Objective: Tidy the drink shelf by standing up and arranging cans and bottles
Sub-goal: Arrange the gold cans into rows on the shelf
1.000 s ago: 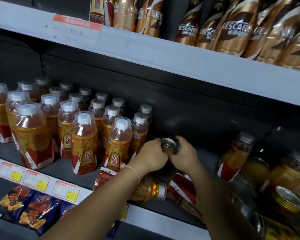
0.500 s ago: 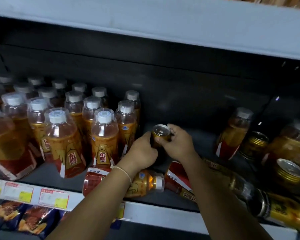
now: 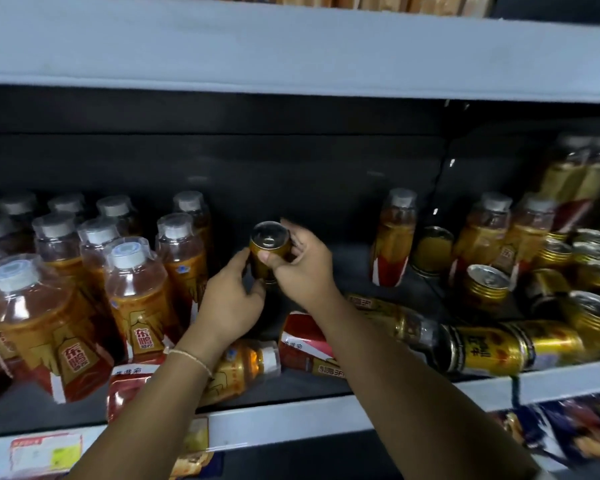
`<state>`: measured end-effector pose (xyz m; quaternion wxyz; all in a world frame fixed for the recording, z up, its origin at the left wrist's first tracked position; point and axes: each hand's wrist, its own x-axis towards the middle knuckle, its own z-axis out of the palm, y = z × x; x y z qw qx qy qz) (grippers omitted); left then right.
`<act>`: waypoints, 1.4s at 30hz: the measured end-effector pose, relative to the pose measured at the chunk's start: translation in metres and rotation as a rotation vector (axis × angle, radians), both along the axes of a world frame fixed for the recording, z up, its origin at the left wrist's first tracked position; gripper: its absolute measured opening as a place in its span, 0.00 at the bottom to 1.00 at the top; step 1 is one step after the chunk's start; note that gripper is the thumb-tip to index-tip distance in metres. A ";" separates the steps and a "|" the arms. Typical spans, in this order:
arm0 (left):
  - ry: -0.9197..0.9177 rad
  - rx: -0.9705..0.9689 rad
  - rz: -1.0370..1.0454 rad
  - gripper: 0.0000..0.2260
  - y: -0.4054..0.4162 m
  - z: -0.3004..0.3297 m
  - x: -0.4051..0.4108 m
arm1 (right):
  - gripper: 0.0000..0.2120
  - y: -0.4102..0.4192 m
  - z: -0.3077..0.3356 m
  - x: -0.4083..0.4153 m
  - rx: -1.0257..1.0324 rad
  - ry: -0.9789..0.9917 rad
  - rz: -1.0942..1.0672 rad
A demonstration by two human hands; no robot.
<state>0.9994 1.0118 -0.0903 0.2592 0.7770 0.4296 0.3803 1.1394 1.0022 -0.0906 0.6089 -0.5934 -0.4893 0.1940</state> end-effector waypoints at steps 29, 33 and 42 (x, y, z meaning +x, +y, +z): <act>-0.149 -0.086 -0.377 0.36 -0.127 0.071 0.259 | 0.28 -0.194 0.110 0.258 -0.045 0.189 -0.063; -0.141 -0.077 -0.421 0.35 -0.142 0.069 0.304 | 0.31 -0.216 0.110 0.303 -0.075 0.135 -0.054; 0.114 0.053 -0.399 0.34 -0.148 0.056 0.350 | 0.22 -0.223 0.083 0.355 -0.122 -0.056 -0.093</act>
